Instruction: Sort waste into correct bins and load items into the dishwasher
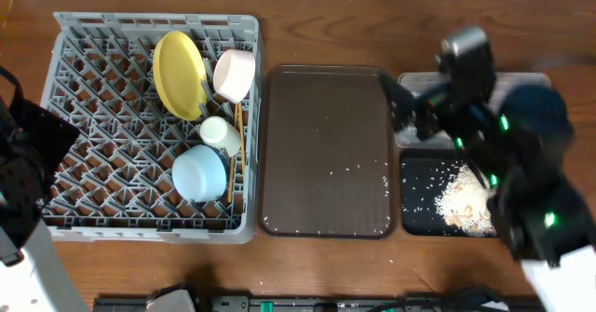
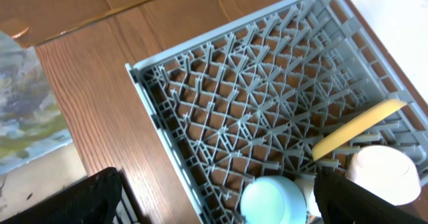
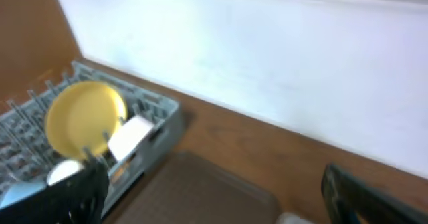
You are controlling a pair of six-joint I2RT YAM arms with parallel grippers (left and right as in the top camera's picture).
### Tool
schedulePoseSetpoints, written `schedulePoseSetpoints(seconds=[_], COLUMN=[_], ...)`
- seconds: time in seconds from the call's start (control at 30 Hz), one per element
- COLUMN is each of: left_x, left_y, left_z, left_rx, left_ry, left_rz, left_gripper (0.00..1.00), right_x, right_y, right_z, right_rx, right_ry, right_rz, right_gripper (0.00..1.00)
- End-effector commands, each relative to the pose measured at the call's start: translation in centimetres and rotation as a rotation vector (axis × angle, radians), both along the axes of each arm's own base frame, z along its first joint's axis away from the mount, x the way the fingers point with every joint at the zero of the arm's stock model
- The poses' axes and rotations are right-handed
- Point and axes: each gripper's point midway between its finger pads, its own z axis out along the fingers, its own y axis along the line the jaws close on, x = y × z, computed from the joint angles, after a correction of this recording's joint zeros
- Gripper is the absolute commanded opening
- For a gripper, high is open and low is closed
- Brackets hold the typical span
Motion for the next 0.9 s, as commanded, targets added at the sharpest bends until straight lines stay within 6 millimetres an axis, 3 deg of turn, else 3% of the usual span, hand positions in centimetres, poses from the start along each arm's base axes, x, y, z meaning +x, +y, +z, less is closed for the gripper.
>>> schedulePoseSetpoints(seconds=[0.0,0.17,0.3,0.57,0.77,0.87], left_x=[-1.0,-1.0,-1.0,-1.0,-1.0,-1.0], left_y=[-0.2,-0.2,-0.2,-0.2,-0.2,-0.2], left_z=[-0.4,-0.4,-0.4,-0.4,-0.4,-0.4], left_rx=[-0.018,-0.018,-0.018,-0.018,-0.018,-0.018], left_ry=[0.034,0.034,0.034,0.034,0.034,0.034], left_rz=[0.018,0.018,0.018,0.018,0.018,0.018], left_gripper=[0.93,0.93,0.93,0.93,0.93,0.93], right_x=[-2.4,-6.7,-8.4,-8.7,-8.0,-8.0], right_y=[-1.4,-4.2,-6.0,-8.0,-9.8,-10.1], right_z=[-2.7,-5.1,-7.1,-11.3,-14.2,-14.8], right_rx=[-0.014,0.048,0.056,0.060,0.178,0.174], right_ry=[-0.098,-0.286,-0.358,-0.406,-0.371,-0.362], right_rz=[-0.012,-0.055,-0.098,-0.175,-0.283,-0.301], right_gripper=[0.99,0.99,0.99,0.99,0.99,0.99])
